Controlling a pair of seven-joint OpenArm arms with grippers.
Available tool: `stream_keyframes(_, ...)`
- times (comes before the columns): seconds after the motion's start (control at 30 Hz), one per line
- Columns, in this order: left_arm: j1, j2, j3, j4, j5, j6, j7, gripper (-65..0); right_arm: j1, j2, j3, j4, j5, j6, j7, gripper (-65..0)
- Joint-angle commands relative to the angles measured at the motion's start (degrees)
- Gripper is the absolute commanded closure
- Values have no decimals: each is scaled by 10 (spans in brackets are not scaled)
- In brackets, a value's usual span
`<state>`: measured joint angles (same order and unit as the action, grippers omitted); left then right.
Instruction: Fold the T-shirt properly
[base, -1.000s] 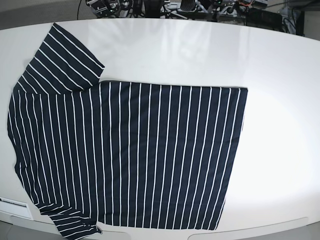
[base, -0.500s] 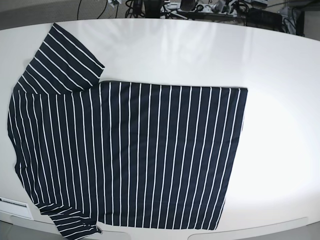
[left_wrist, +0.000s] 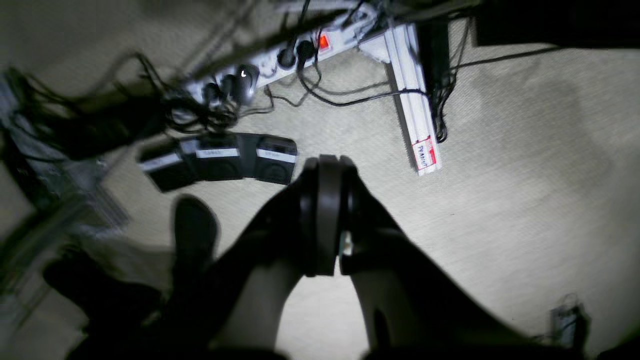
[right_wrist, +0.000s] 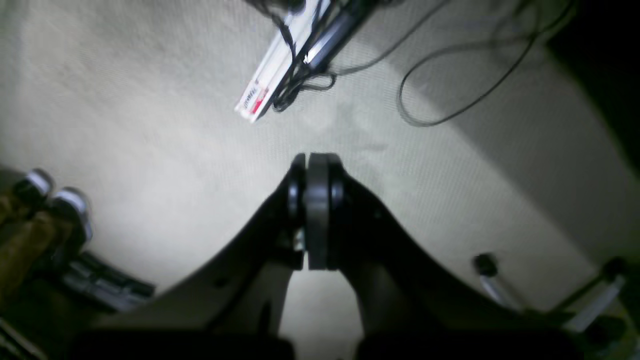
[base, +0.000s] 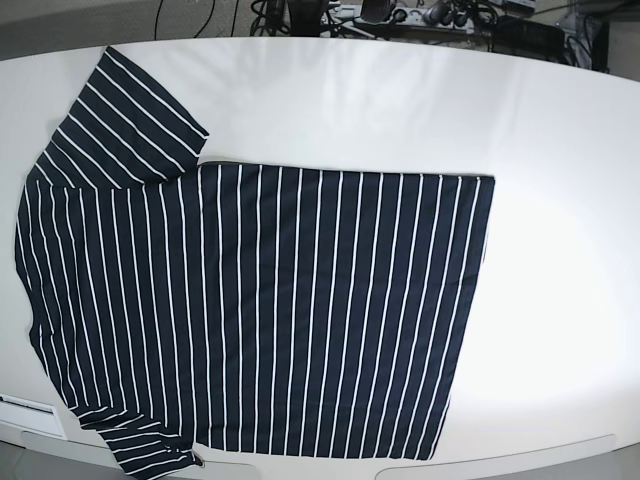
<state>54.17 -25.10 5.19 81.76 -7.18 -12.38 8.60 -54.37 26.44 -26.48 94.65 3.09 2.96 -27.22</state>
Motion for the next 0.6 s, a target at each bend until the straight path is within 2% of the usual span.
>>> stream_keyframes(0.0,30,-14,-1,30,-3,-2,-6,0,-28,12,0,28,-8,-5,-6,0)
stream_keyframes(0.17,118,-53,-35,160,19,0,10,0,-113,23,23,149,-67,-40,-40,0)
stream_keyframes(0.33,185,-64,-105,273,18,0,24,0,-196,23,93,247,-76,-43,-39,0)
stream_keyframes(0.47,208,-66,-154,349,18,-1,37,0,-206,23,160,325,-80,-44,-41,0)
stream_keyframes(0.57,208,-66,-179,401,18,-3,62,0,-206,21,200,373,-78,-39,-95,0)
